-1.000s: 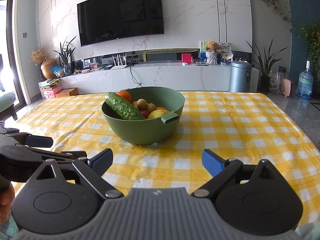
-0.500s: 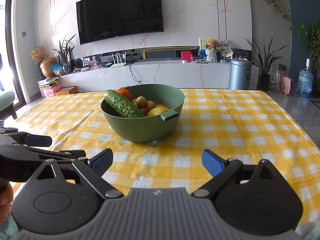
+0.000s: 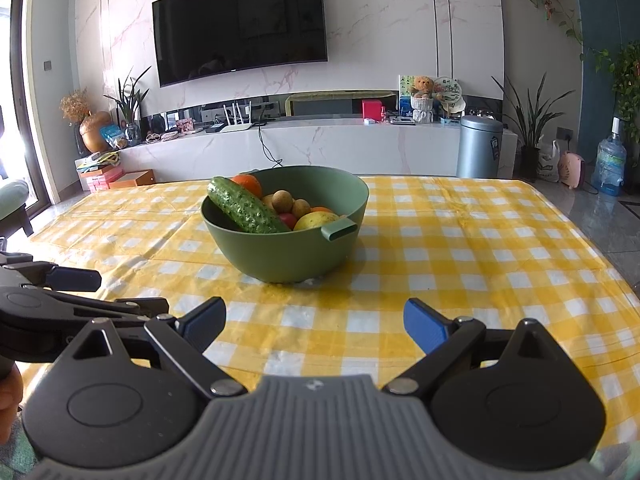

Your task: Organize fruits

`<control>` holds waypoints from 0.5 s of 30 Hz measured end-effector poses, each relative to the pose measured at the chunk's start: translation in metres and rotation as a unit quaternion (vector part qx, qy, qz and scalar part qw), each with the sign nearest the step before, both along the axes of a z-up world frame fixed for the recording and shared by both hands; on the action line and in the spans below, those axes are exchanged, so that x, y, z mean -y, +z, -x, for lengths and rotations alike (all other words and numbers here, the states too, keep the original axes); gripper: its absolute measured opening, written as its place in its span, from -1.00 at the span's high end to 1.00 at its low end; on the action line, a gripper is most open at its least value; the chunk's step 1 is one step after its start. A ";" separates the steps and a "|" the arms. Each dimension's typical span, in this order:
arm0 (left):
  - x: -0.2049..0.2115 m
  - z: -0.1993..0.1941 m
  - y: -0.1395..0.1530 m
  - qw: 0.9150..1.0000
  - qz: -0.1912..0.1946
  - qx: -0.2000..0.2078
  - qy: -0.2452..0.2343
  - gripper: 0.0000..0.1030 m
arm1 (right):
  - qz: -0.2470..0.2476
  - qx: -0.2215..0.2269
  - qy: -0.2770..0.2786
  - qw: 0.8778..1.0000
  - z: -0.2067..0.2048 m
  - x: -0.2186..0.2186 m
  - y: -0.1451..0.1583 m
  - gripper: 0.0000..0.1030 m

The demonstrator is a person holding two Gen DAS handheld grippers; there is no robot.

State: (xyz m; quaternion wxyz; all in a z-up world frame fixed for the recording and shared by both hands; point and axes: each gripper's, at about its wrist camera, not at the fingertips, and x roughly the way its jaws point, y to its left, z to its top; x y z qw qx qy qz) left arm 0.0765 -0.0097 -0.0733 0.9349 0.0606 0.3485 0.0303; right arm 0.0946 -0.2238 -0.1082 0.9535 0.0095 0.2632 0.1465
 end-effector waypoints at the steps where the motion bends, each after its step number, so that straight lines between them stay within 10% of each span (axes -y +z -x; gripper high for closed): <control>1: 0.000 0.000 0.000 1.000 0.000 0.000 0.000 -0.72 | 0.001 -0.001 0.000 1.000 0.000 -0.001 0.000 -0.79; 15: 0.000 0.000 0.000 1.000 0.000 0.000 0.000 -0.72 | 0.002 -0.003 0.000 1.000 0.000 -0.001 -0.001 -0.79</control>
